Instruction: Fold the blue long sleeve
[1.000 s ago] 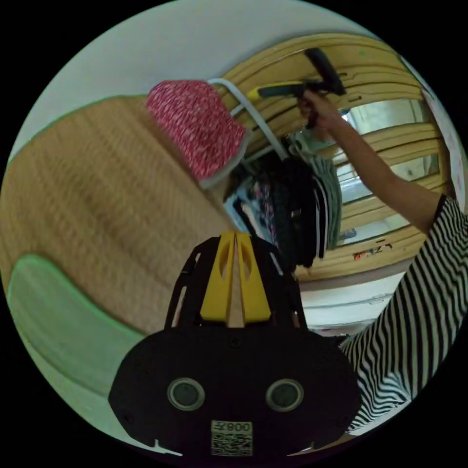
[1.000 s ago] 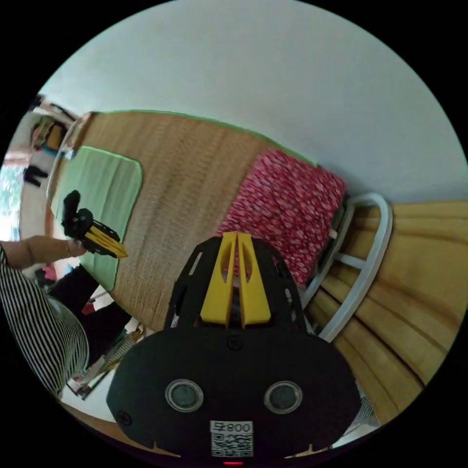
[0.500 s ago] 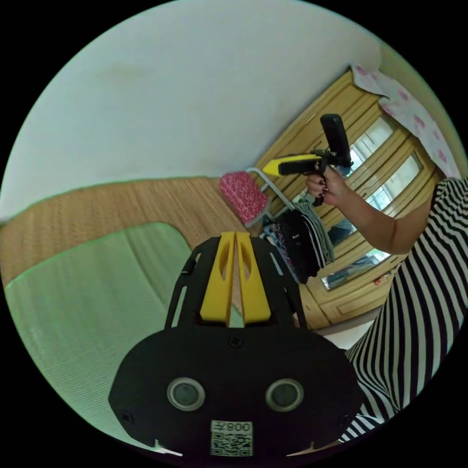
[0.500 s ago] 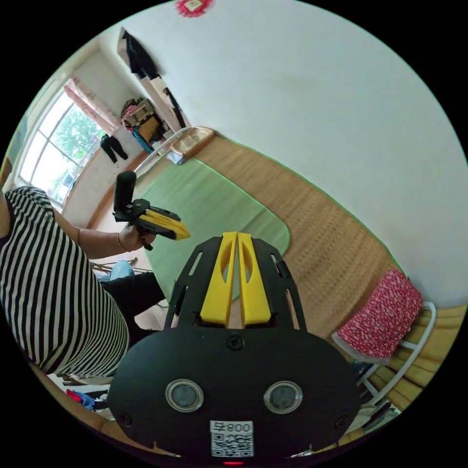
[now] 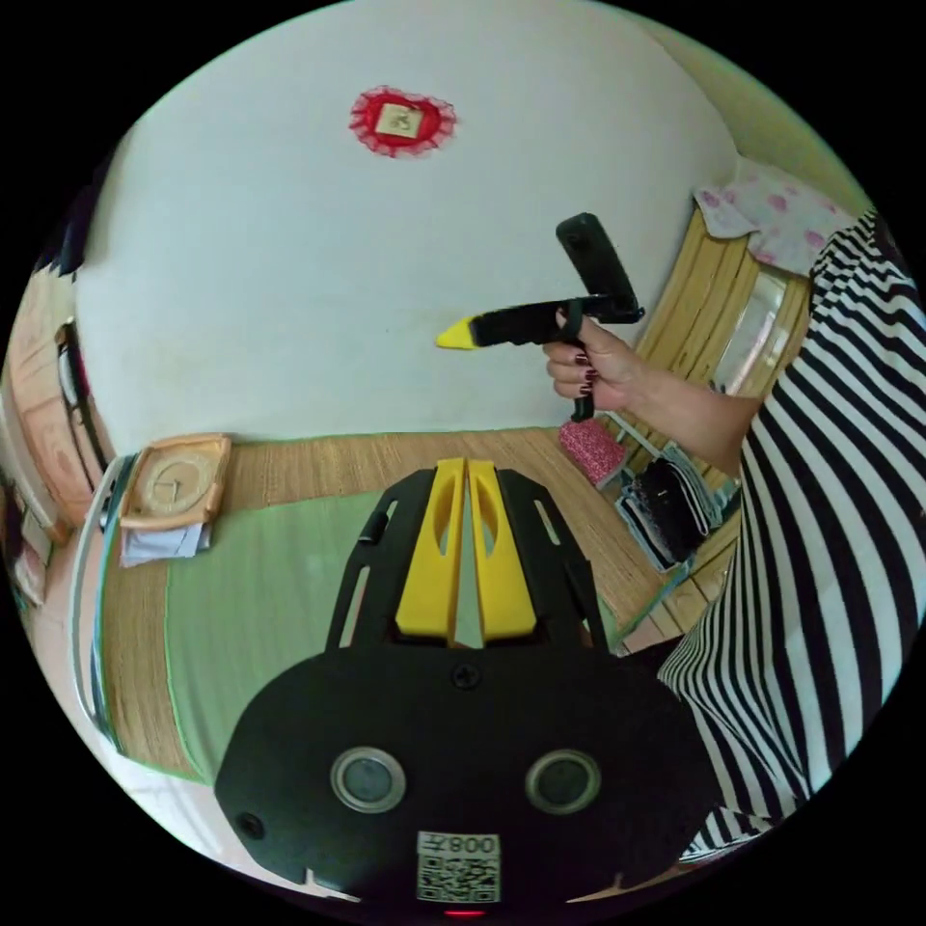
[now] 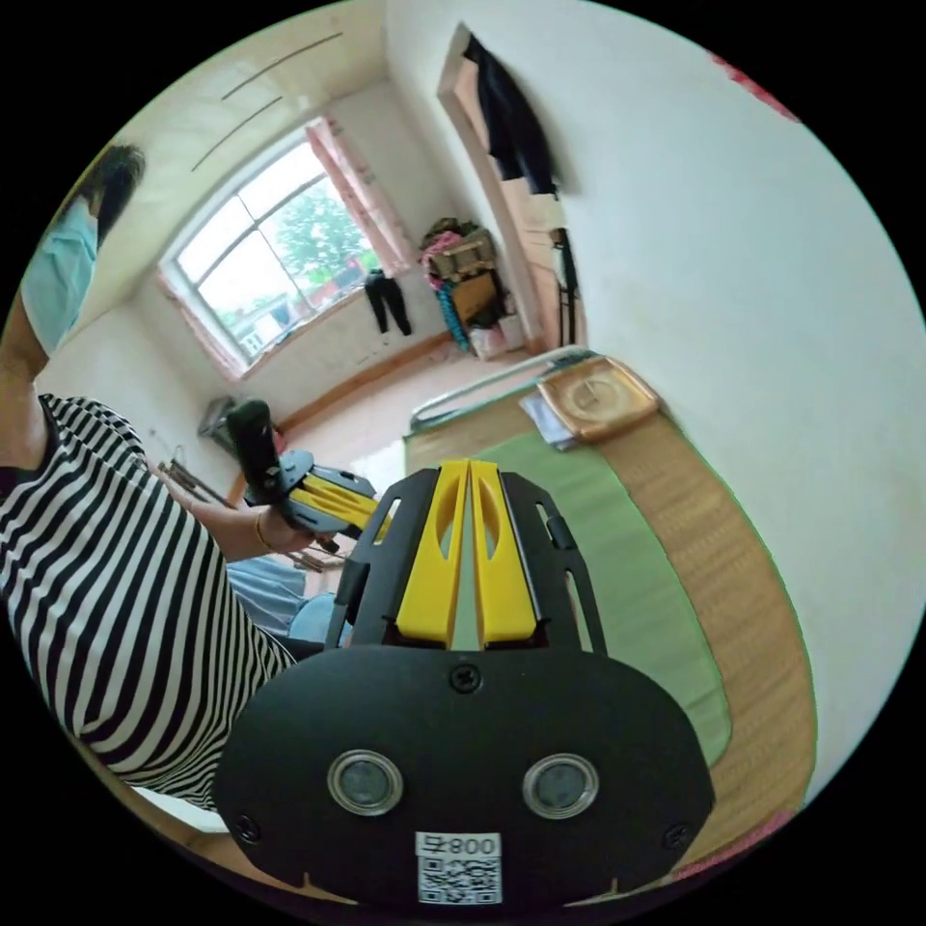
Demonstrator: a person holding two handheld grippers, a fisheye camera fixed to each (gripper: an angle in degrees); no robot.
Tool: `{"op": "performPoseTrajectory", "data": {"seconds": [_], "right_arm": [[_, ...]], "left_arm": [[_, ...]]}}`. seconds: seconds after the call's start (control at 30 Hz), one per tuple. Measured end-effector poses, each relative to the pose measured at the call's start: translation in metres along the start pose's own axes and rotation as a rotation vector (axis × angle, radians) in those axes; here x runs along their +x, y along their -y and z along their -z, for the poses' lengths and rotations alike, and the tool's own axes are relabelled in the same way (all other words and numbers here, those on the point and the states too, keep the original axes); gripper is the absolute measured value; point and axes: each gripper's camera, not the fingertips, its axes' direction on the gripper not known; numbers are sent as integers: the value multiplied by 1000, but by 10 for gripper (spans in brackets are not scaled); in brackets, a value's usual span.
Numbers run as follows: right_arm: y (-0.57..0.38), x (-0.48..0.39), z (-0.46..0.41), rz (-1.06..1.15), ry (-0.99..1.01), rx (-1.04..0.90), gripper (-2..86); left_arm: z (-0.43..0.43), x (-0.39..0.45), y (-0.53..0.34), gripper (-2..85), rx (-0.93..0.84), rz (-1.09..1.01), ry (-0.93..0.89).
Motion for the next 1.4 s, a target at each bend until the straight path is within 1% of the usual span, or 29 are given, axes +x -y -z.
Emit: {"op": "performPoseTrajectory", "data": {"seconds": [0.1,0.17,0.2,0.27,0.33,0.47,0.6,0.67,0.9,0.97,1.07,1.23,1.4], "right_arm": [[31,-25,-5,86,41,22,1],[43,-37,-4,130,96,50,1],[51,-45,-2,161,145,70,1],[60,-56,1,209,221,105,1],[74,-72,2,270,321,148,1],[101,-105,-5,340,483,173,1],[141,-159,-16,486,599,146,2],[161,-181,-22,545,640,149,2],[262,-271,-63,740,780,181,4],[289,-293,-79,776,820,169,7],[332,-329,-108,828,904,134,14],[383,-389,-155,904,1018,105,58],[410,-445,-207,911,1185,-7,81]], "left_arm": [[42,-5,-18,1,28,73,133],[75,6,-26,2,75,106,269],[82,10,-28,2,83,112,306],[112,26,-36,2,112,147,477],[130,34,-45,3,129,188,586],[165,43,-66,5,158,222,792],[210,30,-82,6,258,325,828],[246,9,-99,6,327,440,871],[351,-64,-156,7,423,583,997],[391,-89,-175,11,460,643,1032],[435,-106,-189,22,511,666,1104],[489,-114,-198,53,521,737,1279],[525,-80,-208,66,512,884,1489]]}}
